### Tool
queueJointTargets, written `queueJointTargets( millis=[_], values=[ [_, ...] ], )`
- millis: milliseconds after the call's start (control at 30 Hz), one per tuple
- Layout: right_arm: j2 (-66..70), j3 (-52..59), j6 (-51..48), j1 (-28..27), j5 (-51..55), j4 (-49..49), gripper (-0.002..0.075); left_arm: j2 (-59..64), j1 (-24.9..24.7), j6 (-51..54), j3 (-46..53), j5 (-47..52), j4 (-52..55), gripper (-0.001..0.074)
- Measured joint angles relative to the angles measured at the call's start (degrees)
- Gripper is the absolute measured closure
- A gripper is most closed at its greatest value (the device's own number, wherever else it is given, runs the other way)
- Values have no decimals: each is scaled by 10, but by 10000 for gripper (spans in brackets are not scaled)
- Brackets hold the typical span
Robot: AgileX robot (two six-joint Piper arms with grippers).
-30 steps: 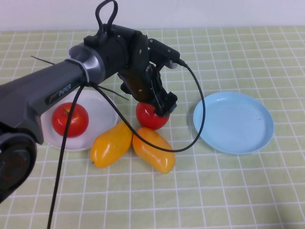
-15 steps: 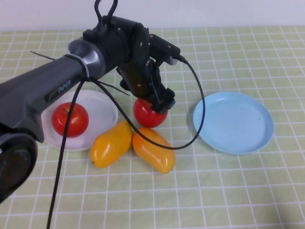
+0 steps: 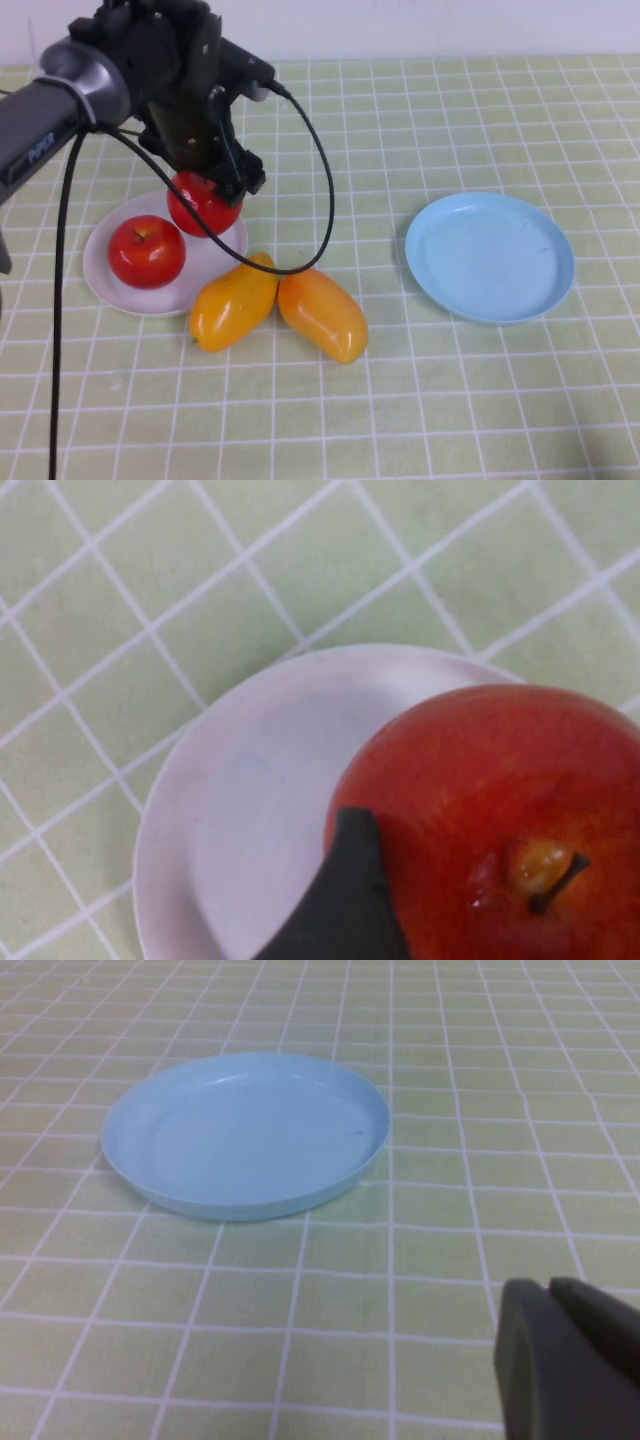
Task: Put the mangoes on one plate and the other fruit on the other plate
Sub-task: Put one type of fruit in the left plate, then put another type of fruit in the right plate
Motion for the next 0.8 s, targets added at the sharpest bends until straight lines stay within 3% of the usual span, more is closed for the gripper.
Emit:
queueJointTargets(
  millis=[367,533,800],
  values=[
    [0,0,0,0,0,0,743,34,6,0,2,-16,-2,164],
    [0,0,0,0,0,0,743,34,6,-31,2,-12,10,69],
    [0,0,0,0,0,0,743,-17,6,-60,5,25,46,67]
  ],
)
